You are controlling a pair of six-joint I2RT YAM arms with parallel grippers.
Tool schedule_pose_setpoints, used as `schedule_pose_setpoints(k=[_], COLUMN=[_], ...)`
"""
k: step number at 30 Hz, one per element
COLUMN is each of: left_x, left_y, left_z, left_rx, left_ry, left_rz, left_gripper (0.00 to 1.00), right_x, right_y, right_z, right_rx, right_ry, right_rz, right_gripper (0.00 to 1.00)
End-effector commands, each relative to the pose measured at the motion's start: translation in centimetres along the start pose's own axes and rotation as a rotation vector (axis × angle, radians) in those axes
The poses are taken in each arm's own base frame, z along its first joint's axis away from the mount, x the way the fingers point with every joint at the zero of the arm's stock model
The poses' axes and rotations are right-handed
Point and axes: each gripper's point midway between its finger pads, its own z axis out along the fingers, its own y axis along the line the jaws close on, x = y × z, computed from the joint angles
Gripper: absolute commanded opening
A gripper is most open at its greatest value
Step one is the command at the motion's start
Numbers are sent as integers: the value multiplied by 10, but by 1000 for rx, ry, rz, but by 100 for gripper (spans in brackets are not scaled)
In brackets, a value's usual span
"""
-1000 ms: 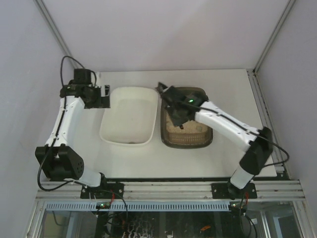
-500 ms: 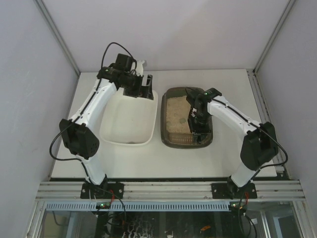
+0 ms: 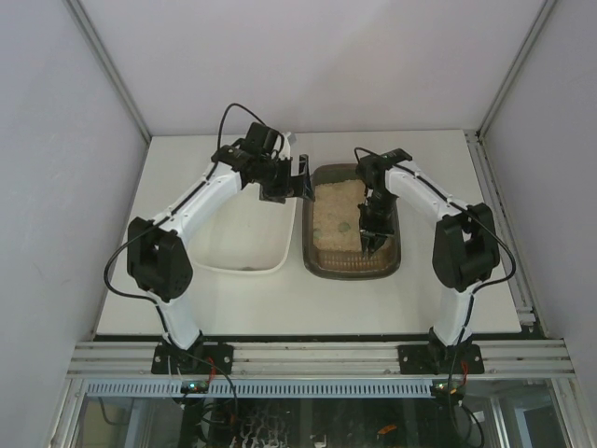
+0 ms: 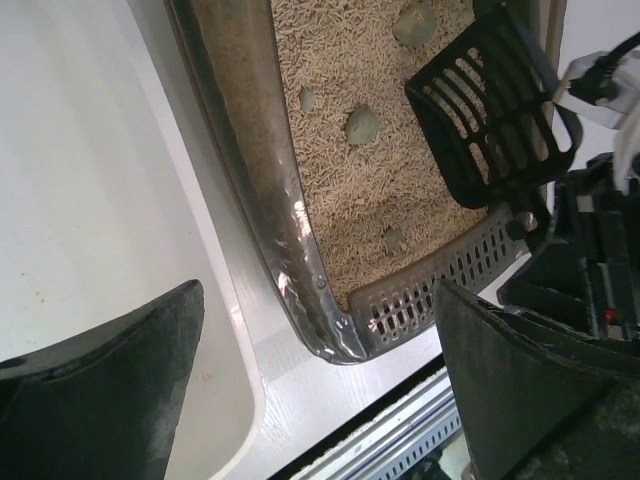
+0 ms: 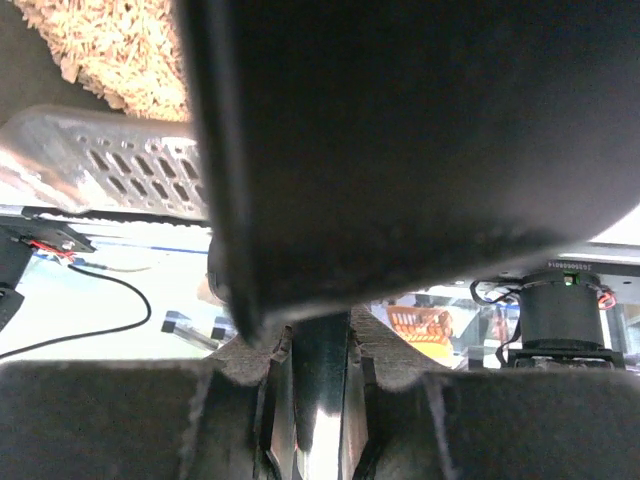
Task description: Clean the litter box
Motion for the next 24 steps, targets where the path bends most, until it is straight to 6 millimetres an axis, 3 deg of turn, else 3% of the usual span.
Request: schedule_pose_setpoints(k=[1, 8, 15, 24], left_x=[-4, 10, 36, 50], left_y=[-10, -7, -5, -7], left_z=[9, 23, 42, 54], left_rx=[-6, 10, 3, 36], left_ry=[-43, -26, -6, 35], left_rz=[-7, -37, -50, -77], left_gripper=[100, 100, 100, 100], right_x=[-5, -3, -4, -22], right_y=[9, 11, 29, 42], right_z=[-1, 5, 8, 19], right_rx=[-40, -81, -172, -210], right_ry=[32, 84, 135, 149], right_rz=[8, 29, 34, 32], right_gripper=[0, 0, 0, 0])
